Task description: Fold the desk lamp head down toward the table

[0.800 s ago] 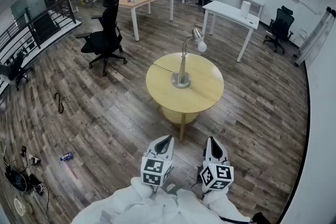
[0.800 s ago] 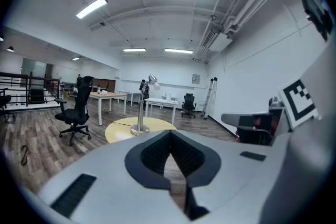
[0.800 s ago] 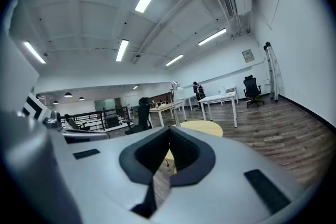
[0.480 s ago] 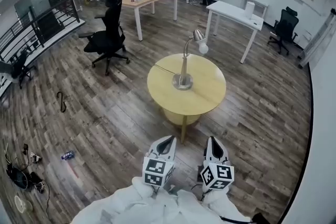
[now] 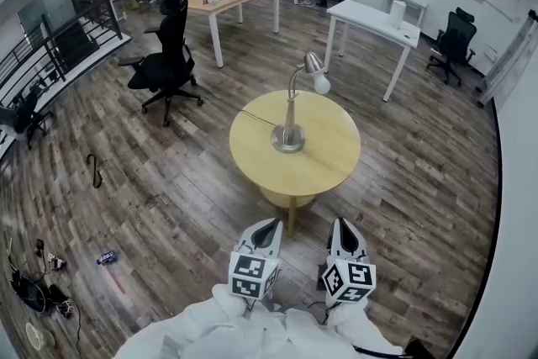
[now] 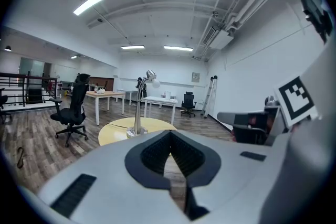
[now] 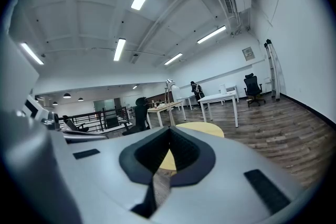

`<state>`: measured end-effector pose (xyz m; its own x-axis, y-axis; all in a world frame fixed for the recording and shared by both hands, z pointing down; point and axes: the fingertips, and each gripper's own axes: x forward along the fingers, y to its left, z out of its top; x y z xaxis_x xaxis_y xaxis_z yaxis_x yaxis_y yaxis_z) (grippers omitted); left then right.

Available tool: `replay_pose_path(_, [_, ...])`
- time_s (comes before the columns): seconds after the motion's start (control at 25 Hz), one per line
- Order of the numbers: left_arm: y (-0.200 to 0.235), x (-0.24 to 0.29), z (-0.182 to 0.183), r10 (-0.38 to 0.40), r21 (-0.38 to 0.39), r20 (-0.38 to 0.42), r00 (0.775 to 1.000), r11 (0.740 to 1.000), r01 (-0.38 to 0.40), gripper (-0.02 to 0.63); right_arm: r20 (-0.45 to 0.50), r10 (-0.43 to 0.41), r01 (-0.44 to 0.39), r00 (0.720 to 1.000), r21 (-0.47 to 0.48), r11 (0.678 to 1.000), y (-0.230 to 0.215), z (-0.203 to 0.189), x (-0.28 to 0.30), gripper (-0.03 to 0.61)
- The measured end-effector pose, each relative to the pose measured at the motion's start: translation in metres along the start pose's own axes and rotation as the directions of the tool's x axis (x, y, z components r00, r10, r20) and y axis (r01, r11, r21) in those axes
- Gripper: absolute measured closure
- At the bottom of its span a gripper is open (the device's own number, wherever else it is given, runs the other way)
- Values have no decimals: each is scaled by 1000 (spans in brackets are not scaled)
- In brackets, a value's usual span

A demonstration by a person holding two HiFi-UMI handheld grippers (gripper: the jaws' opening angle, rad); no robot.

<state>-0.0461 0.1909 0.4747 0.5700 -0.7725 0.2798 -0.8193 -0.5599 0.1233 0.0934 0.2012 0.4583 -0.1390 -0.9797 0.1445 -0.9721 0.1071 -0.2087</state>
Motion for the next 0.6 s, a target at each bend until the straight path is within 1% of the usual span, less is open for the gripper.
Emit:
replay_pose_path(0.24, [23, 36, 18, -13, 3, 8, 1000, 1000, 12, 612, 5, 5, -5, 1000, -7, 1000, -1, 11, 44, 568])
replay_pose_path(0.6, [74, 92, 45, -28, 10, 14, 1000, 1000, 28, 612, 22, 1, -1, 1000, -13, 1000, 4, 29, 122, 568])
